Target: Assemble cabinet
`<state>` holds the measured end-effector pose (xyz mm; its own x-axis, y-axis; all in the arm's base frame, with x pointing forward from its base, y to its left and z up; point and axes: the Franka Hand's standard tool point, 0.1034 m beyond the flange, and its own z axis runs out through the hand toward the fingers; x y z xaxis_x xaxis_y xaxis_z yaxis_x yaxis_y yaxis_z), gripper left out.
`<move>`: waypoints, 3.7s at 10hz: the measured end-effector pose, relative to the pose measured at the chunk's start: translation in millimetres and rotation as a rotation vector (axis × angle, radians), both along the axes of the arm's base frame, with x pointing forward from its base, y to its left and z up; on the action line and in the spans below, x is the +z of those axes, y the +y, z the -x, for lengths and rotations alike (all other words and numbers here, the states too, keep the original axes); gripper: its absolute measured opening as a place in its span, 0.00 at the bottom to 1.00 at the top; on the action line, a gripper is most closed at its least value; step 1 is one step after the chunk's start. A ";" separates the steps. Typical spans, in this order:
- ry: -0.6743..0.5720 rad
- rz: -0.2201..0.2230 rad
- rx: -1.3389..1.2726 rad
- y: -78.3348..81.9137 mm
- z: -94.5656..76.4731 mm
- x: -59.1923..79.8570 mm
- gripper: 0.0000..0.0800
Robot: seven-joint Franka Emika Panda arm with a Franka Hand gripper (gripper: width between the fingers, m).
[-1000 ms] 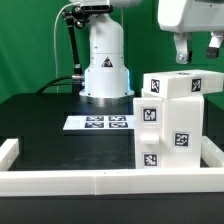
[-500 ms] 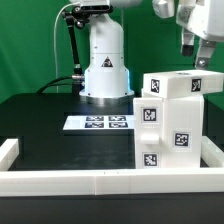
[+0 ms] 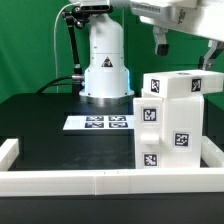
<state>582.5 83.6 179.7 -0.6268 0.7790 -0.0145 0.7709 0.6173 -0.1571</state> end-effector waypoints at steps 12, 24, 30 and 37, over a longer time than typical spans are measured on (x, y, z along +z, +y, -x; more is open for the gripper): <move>0.020 0.045 -0.192 -14.2 -6.2 -27.1 0.72; -0.088 0.256 -1.420 -25.2 6.1 -28.3 0.72; -0.117 0.353 -2.096 -20.5 11.7 -33.5 0.71; -0.113 0.424 -2.549 -10.3 13.3 -32.6 0.71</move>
Offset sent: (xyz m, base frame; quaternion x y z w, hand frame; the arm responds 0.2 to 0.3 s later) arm 0.0106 0.0051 -0.0099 0.0009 0.0149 0.0162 0.9998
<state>569.3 73.3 147.2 0.9126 -0.3441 -0.2207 -0.3310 -0.9388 0.0953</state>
